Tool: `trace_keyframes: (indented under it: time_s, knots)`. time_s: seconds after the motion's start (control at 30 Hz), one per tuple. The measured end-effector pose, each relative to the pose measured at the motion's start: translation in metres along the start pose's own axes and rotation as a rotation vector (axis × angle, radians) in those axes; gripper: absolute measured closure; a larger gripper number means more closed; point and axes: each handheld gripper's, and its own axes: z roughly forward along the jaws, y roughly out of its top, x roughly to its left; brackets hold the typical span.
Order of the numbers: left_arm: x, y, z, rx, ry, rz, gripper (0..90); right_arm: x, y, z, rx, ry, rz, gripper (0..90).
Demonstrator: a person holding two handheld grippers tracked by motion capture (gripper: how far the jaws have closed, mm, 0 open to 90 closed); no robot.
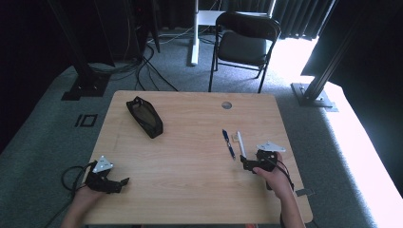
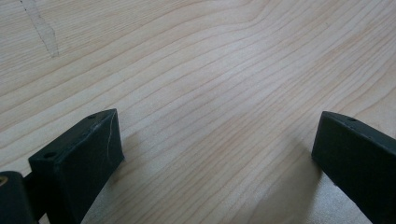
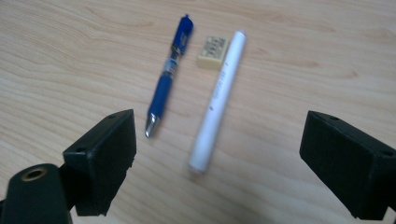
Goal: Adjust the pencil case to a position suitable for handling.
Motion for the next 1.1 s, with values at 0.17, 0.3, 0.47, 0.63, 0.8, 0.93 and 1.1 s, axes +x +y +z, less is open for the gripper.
trace_keyframes:
  time_s: [0.17, 0.3, 0.47, 0.63, 0.8, 0.93, 1.1]
  knots:
    - [0.0, 0.0, 0.0, 0.0, 0.0, 0.0, 2.0, 0.008, 0.011, 0.007, -0.015, 0.025, -0.009, 10.6]
    - [0.0, 0.0, 0.0, 0.0, 0.0, 0.0, 2.0, 0.017, 0.019, 0.014, -0.019, 0.042, -0.028, 10.6]
    - [0.0, 0.0, 0.0, 0.0, 0.0, 0.0, 2.0, 0.025, 0.026, 0.021, -0.02, 0.057, -0.043, 10.6]
    - [0.0, 0.0, 0.0, 0.0, 0.0, 0.0, 2.0, 0.039, 0.038, 0.033, -0.024, 0.077, -0.077, 10.6]
    - [0.0, 0.0, 0.0, 0.001, -0.001, 0.001, 2.0, 0.05, 0.047, 0.041, -0.028, 0.096, -0.093, 10.7]
    - [0.0, 0.0, 0.0, 0.001, -0.003, 0.005, 2.0, 0.06, 0.052, 0.047, -0.032, 0.107, -0.108, 12.8]
    - [0.0, 0.0, 0.0, 0.001, -0.003, 0.005, 2.1, 0.072, 0.06, 0.054, -0.036, 0.13, -0.13, 12.8]
